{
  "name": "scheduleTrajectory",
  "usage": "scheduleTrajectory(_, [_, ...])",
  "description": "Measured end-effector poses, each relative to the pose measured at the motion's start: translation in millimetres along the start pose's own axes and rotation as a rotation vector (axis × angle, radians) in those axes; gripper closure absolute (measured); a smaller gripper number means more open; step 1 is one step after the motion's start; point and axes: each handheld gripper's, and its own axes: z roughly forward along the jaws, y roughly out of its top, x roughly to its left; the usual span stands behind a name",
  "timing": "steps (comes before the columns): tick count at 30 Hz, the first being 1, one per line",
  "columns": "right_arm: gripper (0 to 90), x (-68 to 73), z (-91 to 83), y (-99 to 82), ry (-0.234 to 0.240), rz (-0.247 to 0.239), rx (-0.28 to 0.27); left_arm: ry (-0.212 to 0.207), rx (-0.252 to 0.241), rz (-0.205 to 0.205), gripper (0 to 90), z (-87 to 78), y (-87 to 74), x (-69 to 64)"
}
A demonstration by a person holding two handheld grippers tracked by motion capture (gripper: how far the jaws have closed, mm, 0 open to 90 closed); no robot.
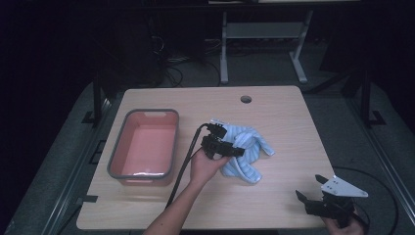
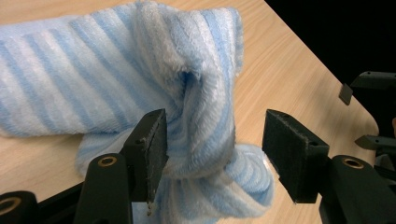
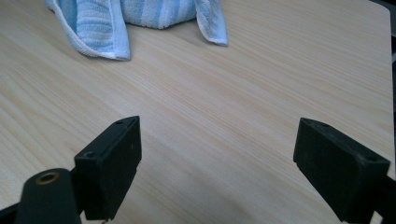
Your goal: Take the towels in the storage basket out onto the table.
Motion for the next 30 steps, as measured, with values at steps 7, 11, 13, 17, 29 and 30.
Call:
scheduleTrajectory(7, [14.6, -1.7, 0.5, -0.9, -0.004, 0.010, 0.003, 0.010, -0.012, 0.042, 38.0, -12.8, -9.3, -2.5])
scheduleTrajectory(11, [14.6, -1.8, 0.6, -1.3, -0.005, 0.017, 0.003, 0.002, -0.023, 0.041, 37.9, -20.5, -14.9, 0.0])
scheduleTrajectory(13, [14.6, -1.8, 0.9, -1.4, -0.005, 0.017, 0.005, 0.003, -0.024, 0.042, 38.0, -23.5, -16.8, 0.2])
scheduleTrajectory(17, [14.6, -1.6, 0.8, -1.2, -0.006, 0.015, 0.006, 0.001, -0.025, 0.047, 38.7, -27.2, -21.0, -0.8])
scheduleTrajectory(29, [14.6, -0.3, 1.5, -0.1, -0.007, 0.006, 0.006, -0.015, -0.034, 0.044, 39.1, -35.3, -36.5, -1.5])
scheduleTrajectory(30, [14.6, -0.3, 1.5, -0.1, -0.007, 0.006, 0.006, -0.015, -0.034, 0.044, 39.1, -35.3, -36.5, -1.5])
